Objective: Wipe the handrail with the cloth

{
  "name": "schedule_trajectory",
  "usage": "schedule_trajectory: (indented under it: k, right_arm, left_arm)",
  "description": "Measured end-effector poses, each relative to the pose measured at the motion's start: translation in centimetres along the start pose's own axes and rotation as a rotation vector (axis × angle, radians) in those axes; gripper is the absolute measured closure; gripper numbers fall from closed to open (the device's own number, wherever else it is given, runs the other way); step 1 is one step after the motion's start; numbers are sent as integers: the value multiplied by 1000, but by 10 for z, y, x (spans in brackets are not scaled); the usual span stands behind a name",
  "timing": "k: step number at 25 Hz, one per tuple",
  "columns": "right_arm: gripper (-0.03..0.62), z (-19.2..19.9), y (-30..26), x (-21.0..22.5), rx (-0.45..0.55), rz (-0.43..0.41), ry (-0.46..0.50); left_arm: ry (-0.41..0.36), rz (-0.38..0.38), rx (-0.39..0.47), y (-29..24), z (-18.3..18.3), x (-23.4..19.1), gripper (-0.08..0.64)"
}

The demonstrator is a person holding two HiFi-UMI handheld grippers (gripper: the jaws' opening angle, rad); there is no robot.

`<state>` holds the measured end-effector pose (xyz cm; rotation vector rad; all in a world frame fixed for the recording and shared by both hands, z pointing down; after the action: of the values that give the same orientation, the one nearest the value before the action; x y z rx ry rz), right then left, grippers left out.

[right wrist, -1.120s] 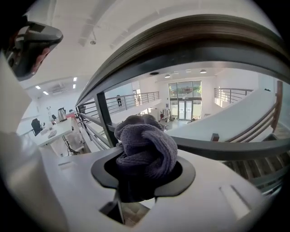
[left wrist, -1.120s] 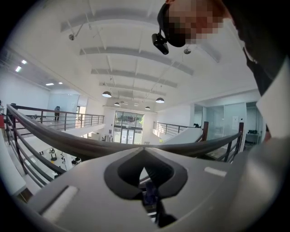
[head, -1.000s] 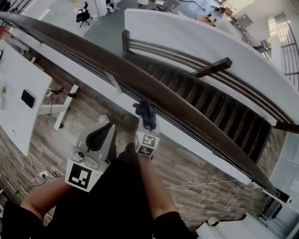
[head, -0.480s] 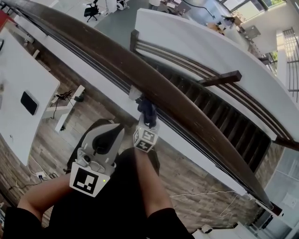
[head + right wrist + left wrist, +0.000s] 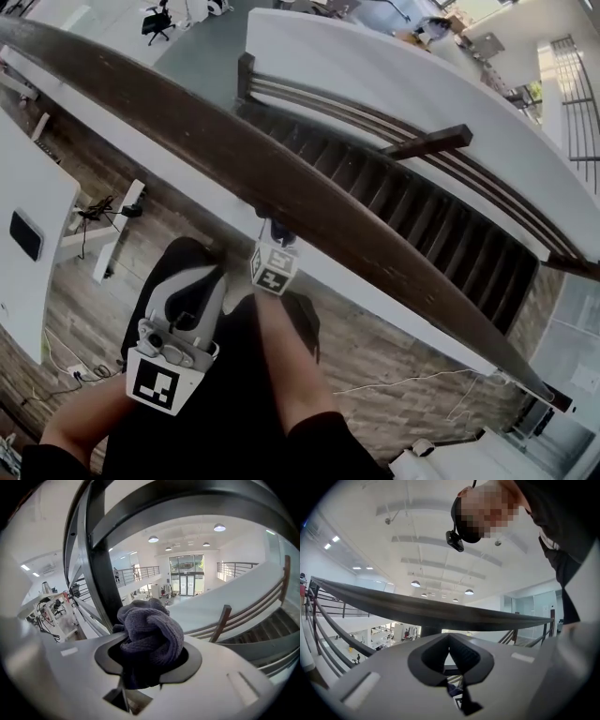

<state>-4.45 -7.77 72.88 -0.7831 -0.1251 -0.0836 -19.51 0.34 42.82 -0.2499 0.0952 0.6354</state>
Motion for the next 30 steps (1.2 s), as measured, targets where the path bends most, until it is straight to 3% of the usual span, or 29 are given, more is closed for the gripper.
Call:
schedule_trajectory:
  k: [15,30]
  right_arm:
    - [431,4,8,24,-83,32,7]
    - [428,20,34,78,-88,90,-13]
  left_arm:
    - [1,27,-45,-4,-4,21,560]
    - [-39,50,-74,-12,-1,46,560]
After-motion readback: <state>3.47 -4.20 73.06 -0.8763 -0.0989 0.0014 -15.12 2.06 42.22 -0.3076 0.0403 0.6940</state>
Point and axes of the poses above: the fingertips, and each gripper's own axes: y backward along the fingers, x to its right, z out of its underside, the point moved 5 cm from there along y, backward along the fingers, and after that the axes turned 8 degrees about -x, right-handed, at the moved point
